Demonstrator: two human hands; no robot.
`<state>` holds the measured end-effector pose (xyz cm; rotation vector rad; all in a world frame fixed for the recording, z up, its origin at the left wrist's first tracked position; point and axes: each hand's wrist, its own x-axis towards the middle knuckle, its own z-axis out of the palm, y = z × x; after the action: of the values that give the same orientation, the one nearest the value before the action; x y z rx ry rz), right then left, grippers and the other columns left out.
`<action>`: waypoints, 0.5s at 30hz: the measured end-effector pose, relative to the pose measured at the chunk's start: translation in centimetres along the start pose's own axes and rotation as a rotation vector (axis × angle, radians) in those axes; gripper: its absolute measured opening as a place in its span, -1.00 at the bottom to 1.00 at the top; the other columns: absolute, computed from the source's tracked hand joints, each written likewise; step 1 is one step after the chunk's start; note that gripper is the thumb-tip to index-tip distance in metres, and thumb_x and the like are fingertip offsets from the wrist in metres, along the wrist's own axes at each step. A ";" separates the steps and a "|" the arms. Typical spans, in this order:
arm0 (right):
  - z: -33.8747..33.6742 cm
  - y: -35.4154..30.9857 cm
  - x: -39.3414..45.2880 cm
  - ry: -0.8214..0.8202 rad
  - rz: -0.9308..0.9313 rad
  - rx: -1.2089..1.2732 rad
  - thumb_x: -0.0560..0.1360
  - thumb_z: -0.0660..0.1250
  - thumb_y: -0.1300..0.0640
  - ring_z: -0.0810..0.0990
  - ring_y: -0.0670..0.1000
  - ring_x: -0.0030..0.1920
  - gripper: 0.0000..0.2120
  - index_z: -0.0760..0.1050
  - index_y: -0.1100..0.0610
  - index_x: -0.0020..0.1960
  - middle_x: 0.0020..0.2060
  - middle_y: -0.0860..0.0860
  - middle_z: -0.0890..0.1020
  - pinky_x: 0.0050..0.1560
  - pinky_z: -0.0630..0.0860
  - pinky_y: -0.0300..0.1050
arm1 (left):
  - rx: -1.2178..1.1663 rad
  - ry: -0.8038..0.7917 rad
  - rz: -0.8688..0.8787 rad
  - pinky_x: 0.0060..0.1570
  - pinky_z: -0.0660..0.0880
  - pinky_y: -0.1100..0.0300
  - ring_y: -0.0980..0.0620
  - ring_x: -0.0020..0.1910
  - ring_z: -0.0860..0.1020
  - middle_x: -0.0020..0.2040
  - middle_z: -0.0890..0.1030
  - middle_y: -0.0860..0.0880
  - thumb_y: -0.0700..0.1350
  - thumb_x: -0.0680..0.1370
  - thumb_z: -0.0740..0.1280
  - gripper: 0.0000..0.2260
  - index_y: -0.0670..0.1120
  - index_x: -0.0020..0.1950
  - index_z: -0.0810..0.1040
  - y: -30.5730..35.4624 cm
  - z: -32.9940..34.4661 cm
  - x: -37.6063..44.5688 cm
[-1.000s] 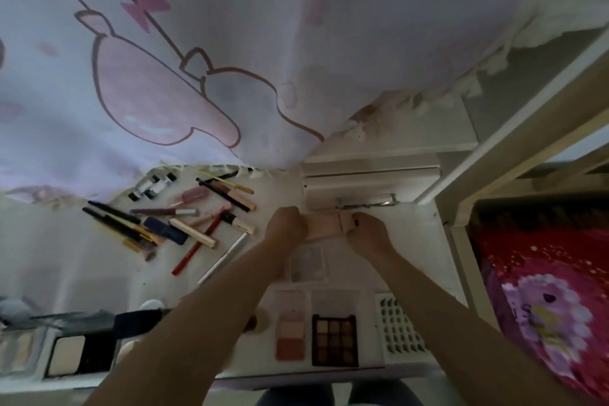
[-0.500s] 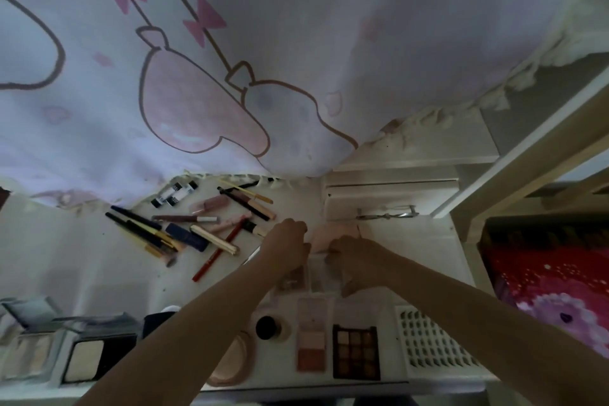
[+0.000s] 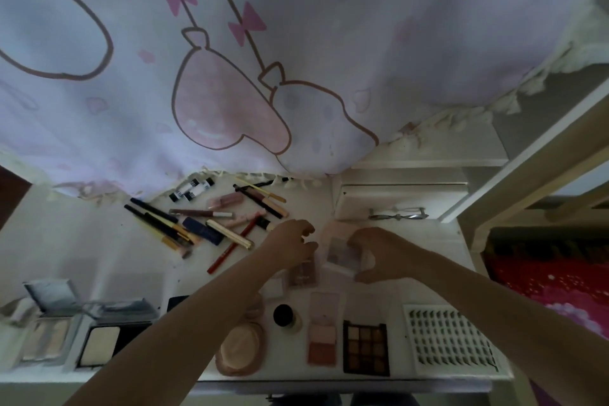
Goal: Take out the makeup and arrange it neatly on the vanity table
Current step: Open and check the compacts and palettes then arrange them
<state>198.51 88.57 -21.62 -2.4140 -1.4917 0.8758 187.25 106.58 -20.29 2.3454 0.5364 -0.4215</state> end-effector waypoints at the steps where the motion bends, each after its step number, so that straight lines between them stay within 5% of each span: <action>1: -0.8 -0.1 -0.7 0.044 0.014 0.075 0.32 0.47 -0.06 0.44 -0.04 0.11 -0.40 0.40 0.12 0.28 0.18 0.02 0.49 0.02 0.35 -0.30 | -0.111 -0.025 0.002 0.13 0.47 0.12 0.01 0.15 0.51 0.26 0.49 -0.07 -0.06 0.52 0.32 -0.60 -0.12 0.32 0.40 0.2 -0.3 -0.2; 5: -4.2 -1.2 -2.6 0.162 0.034 0.253 0.31 0.50 -0.01 0.46 -0.13 0.02 -0.45 0.44 0.06 0.24 0.12 -0.05 0.52 0.01 0.46 -0.29 | -0.492 -0.180 0.119 0.03 0.49 0.37 0.19 0.09 0.51 0.29 0.45 -0.01 -0.15 0.45 0.42 -0.45 -0.07 0.39 0.31 1.5 -2.0 -1.2; 10: -8.4 -3.6 -4.2 0.279 -0.016 0.380 0.31 0.51 0.10 0.50 -0.18 -0.05 -0.53 0.49 0.07 0.19 0.00 -0.18 0.52 0.00 0.50 -0.25 | -0.726 -0.124 0.328 -0.14 0.43 0.56 0.49 -0.02 0.51 0.02 0.54 0.38 -0.32 0.46 0.36 -0.57 0.20 0.08 0.42 4.2 -5.2 -2.8; 15: -11.0 -5.7 -5.5 0.401 -0.083 0.441 0.31 0.51 0.12 0.48 -0.29 -0.03 -0.57 0.41 -0.16 0.06 -0.03 -0.33 0.47 0.03 0.46 -0.32 | -0.897 0.007 0.389 -0.17 0.49 0.47 0.40 -0.04 0.56 0.07 0.53 0.18 -0.40 0.42 0.35 -0.52 -0.01 0.23 0.36 5.2 -7.0 -2.9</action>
<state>198.55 88.35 -8.08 -2.0344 -1.1050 0.5795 188.33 107.02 -11.19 1.5209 0.1872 0.0283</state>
